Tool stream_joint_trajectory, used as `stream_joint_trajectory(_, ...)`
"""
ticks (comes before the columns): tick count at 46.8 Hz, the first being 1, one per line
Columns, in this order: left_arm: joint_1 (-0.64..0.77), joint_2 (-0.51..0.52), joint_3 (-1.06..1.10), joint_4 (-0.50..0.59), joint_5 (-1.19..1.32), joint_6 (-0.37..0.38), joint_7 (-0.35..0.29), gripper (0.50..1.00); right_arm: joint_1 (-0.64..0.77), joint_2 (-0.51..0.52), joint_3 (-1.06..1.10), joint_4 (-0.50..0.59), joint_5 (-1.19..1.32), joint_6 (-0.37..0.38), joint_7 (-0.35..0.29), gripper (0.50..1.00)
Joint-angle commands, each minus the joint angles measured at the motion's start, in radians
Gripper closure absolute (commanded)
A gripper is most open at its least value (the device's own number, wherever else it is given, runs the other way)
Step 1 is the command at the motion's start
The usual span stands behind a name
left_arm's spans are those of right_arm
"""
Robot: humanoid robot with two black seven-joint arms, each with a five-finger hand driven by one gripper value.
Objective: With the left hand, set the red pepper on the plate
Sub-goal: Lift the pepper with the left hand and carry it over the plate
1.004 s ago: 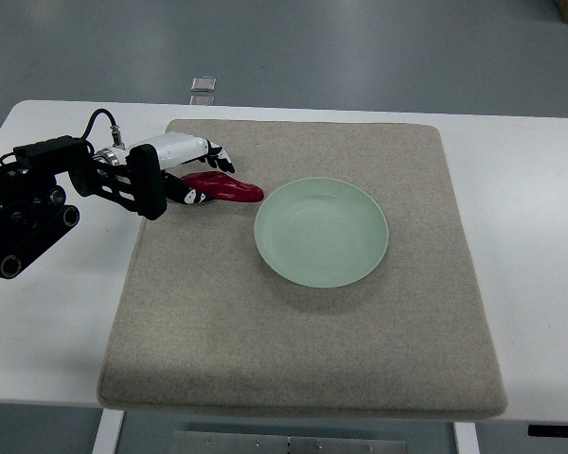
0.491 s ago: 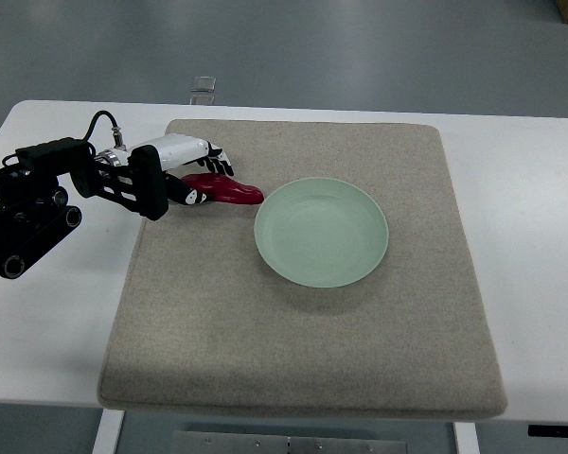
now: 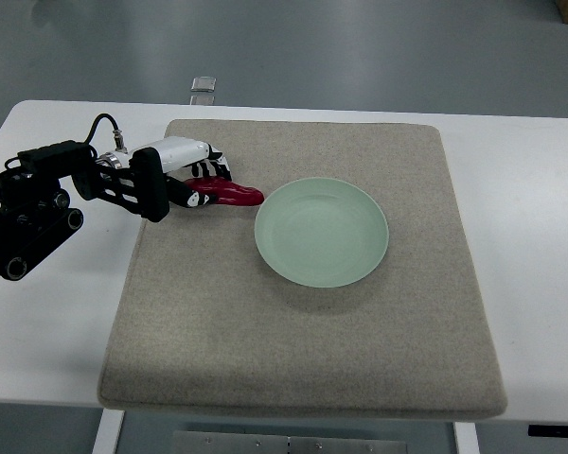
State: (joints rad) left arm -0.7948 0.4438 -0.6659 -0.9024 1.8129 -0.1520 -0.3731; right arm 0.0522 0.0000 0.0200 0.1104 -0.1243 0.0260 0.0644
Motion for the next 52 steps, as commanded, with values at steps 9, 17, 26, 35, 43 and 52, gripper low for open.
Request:
stream_joint_trajectory(9, -0.003, -0.011, -0.003, 0.01, -0.015, 0.014, 0.002, 1.0, 0.0, 0.0, 0.0, 0.0, 0.0, 0.0, 0.0, 0.572)
stream_joint_trajectory(17, -0.007, -0.01, -0.017, 0.008, -0.018, 0.042, 0.029, 1.0, 0.0, 0.0, 0.0, 0.0, 0.0, 0.0, 0.0, 0.572)
stream_joint_trajectory(26, -0.027, -0.01, -0.047, 0.0, -0.029, 0.049, 0.037, 1.0, 0.0, 0.0, 0.0, 0.0, 0.0, 0.0, 0.0, 0.572)
stream_joint_trajectory(35, -0.057, -0.01, -0.06, -0.039, -0.035, 0.051, 0.037, 1.0, 0.0, 0.0, 0.0, 0.0, 0.0, 0.0, 0.0, 0.572)
stream_joint_trajectory(43, -0.081, -0.008, -0.055, -0.122, -0.033, 0.038, 0.033, 1.0, 0.0, 0.0, 0.0, 0.0, 0.0, 0.0, 0.0, 0.572)
stream_joint_trajectory(52, -0.093, -0.019, -0.037, -0.222, -0.032, 0.026, 0.023, 1.0, 0.0, 0.0, 0.0, 0.0, 0.0, 0.0, 0.0, 0.572)
